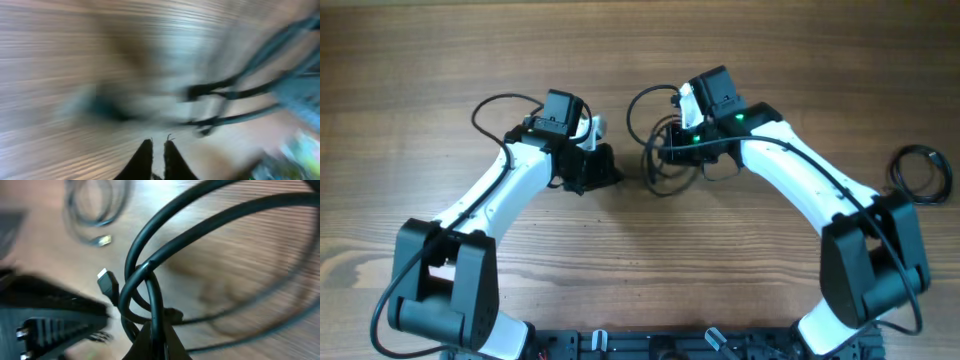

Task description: Untangle cables

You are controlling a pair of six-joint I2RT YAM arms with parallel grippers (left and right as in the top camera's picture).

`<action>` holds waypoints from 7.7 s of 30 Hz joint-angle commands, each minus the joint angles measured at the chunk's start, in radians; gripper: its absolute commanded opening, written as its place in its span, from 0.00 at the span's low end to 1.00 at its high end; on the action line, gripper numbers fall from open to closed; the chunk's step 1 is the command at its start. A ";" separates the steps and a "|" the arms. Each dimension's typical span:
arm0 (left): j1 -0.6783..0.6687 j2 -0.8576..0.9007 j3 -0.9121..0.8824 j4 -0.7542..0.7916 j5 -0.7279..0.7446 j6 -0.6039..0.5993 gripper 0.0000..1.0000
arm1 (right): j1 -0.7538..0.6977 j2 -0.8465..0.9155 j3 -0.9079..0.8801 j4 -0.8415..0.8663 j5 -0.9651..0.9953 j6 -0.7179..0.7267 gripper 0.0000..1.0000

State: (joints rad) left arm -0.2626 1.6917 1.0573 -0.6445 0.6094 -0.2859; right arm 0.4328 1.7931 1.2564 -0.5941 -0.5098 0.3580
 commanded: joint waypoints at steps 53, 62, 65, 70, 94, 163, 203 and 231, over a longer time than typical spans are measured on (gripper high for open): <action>0.027 0.010 -0.006 -0.064 -0.303 0.024 0.04 | -0.250 -0.026 -0.005 -0.216 -0.093 -0.160 0.70; -0.086 0.010 -0.006 -0.063 -0.022 0.316 0.04 | -0.167 -0.016 -0.005 -0.161 -0.278 -0.005 0.74; -0.128 0.010 -0.006 -0.050 -0.011 0.337 0.04 | -0.129 -0.016 -0.005 -0.114 -0.277 0.049 0.75; -0.183 0.010 -0.006 -0.041 -0.012 0.361 0.04 | -0.075 -0.016 -0.005 -0.034 -0.277 0.117 0.75; -0.193 0.010 -0.006 -0.037 -0.116 0.299 0.04 | -0.110 -0.016 -0.005 -0.198 0.144 0.008 0.04; 0.068 0.010 -0.006 0.227 0.485 -0.021 1.00 | -0.328 -0.017 -0.324 -0.045 0.433 -0.019 0.24; 0.068 0.010 -0.006 0.120 0.297 -0.021 1.00 | -1.202 -0.082 0.064 -0.124 0.300 0.140 0.35; 0.070 0.059 -0.006 0.346 -0.686 -0.280 0.04 | -0.289 -0.082 0.058 -0.227 0.293 -0.018 1.00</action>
State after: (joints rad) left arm -0.1905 1.6966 1.0508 -0.3553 0.0170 -0.5499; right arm 0.0971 1.7351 1.3224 -0.8188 -0.2344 0.3569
